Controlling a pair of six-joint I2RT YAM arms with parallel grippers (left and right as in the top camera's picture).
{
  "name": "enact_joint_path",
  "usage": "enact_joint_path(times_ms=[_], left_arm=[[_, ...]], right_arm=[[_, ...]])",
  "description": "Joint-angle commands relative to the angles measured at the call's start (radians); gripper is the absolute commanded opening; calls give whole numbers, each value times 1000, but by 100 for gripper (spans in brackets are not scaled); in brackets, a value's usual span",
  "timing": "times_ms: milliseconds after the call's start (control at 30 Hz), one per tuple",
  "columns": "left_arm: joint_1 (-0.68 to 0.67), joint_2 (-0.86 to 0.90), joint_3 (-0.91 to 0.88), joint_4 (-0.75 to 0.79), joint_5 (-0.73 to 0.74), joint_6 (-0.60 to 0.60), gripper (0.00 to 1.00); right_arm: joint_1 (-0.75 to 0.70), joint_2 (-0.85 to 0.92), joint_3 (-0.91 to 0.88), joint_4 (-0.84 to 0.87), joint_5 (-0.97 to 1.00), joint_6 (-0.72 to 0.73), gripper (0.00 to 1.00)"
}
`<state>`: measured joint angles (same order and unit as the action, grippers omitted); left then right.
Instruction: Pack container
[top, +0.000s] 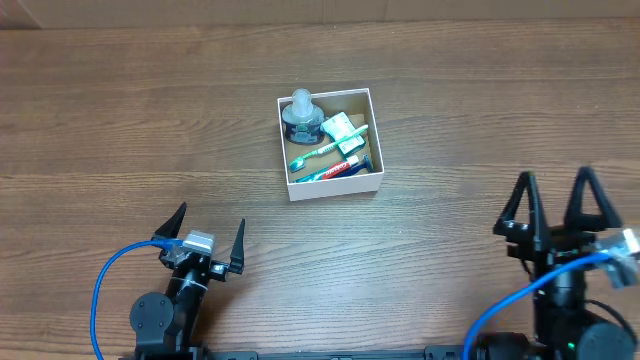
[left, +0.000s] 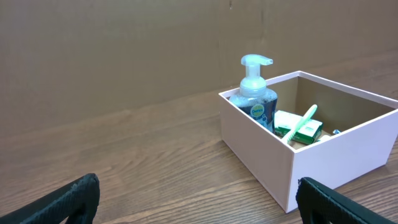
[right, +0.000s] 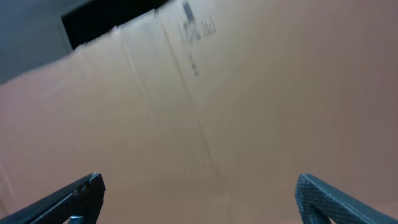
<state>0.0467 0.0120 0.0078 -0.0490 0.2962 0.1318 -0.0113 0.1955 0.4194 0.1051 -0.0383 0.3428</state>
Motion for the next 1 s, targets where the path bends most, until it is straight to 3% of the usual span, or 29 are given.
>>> enact_joint_path(times_ms=[0, 467, 700, 767, 967], left_arm=[[5, -8, -3, 0, 9, 11, 100], [5, -8, -3, 0, 9, 11, 100], [5, -8, -3, 0, 8, 11, 100], [5, -8, -3, 0, 9, 11, 100], [5, -8, -3, 0, 8, 11, 100]], right_arm=[[5, -85, -128, 47, -36, 3, 100], [47, -165, -387, 66, -45, -6, 100], [50, -193, -412, -82, 22, -62, 100], [50, -193, -412, -193, 32, -63, 100], [50, -193, -412, -190, 52, -156, 100]])
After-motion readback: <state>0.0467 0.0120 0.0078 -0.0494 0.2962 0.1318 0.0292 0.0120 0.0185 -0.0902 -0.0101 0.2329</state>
